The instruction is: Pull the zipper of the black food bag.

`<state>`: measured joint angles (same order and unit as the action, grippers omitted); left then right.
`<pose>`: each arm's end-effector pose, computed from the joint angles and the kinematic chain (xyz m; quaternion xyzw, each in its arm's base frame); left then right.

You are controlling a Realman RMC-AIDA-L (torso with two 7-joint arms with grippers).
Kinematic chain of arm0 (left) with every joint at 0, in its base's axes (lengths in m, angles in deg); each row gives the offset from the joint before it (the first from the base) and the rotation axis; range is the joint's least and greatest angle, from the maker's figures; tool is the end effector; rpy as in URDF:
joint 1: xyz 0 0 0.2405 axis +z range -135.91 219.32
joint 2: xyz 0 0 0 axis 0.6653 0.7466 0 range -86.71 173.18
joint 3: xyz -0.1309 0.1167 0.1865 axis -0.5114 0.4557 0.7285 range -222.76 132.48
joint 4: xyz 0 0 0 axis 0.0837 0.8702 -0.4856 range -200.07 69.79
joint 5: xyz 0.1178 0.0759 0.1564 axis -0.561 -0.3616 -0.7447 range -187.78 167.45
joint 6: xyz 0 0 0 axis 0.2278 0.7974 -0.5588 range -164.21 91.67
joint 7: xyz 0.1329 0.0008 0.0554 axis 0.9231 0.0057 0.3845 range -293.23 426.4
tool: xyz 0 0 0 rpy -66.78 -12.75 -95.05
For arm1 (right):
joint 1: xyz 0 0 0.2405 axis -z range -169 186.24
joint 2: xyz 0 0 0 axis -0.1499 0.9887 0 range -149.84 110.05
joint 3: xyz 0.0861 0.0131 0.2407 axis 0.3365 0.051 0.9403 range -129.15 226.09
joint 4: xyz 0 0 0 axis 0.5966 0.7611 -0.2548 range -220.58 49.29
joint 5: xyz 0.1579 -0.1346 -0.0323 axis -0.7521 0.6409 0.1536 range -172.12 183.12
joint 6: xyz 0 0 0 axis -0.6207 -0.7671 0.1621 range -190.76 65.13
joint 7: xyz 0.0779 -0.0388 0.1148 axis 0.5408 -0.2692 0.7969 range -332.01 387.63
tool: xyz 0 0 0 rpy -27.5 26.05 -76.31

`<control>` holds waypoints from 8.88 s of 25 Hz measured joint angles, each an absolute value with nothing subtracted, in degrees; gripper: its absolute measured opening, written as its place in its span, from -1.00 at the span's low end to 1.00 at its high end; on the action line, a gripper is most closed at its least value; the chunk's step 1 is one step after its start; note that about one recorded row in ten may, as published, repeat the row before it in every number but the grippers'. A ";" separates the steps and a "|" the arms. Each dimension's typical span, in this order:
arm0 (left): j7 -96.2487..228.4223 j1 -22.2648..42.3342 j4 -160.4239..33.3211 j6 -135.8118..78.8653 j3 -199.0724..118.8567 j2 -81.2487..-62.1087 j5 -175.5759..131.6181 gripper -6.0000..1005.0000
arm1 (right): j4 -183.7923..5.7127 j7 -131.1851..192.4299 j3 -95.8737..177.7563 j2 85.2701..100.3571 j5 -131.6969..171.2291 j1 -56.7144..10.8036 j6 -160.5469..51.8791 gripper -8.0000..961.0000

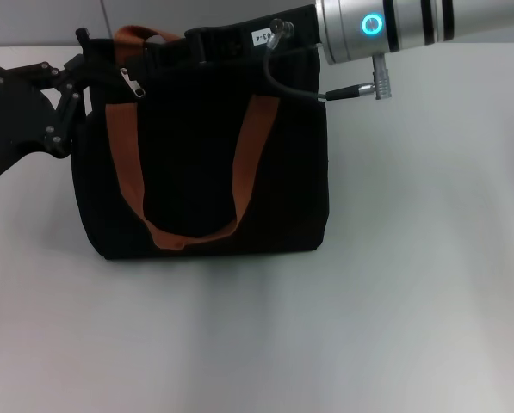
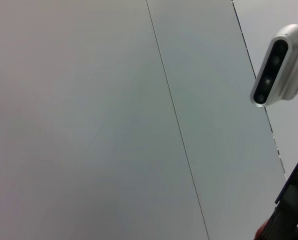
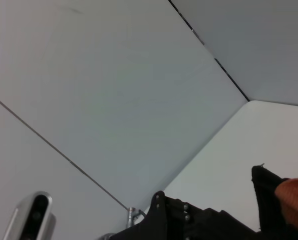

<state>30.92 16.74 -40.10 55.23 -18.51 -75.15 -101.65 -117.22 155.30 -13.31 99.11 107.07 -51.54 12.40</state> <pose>-0.2888 0.3179 0.0385 -0.8410 -0.0172 -0.3573 0.4059 0.0557 0.4135 -0.0542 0.8987 -0.3758 -0.2225 0.0410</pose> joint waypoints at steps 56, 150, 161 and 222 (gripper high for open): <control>28.09 13.26 -40.62 55.61 -18.08 -75.13 -102.10 -0.86 | -117.48 156.17 -21.02 99.90 109.71 -55.24 4.80 -0.23; 22.08 14.55 -39.99 55.87 -18.99 -74.79 -101.48 -0.78 | -122.97 165.18 -22.30 99.71 115.14 -57.26 5.08 -0.27; 21.93 13.98 -40.12 55.09 -18.95 -74.80 -101.54 -0.77 | -122.75 165.19 -23.82 99.90 114.95 -57.54 4.24 -0.29; 20.15 14.93 -39.92 55.85 -19.09 -74.18 -101.11 -0.73 | -127.06 164.25 -26.68 99.83 114.82 -55.45 2.57 -0.99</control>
<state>20.15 14.93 -39.92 55.85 -19.09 -74.18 -101.11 -127.06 164.25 -26.68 99.83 114.82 -55.45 2.57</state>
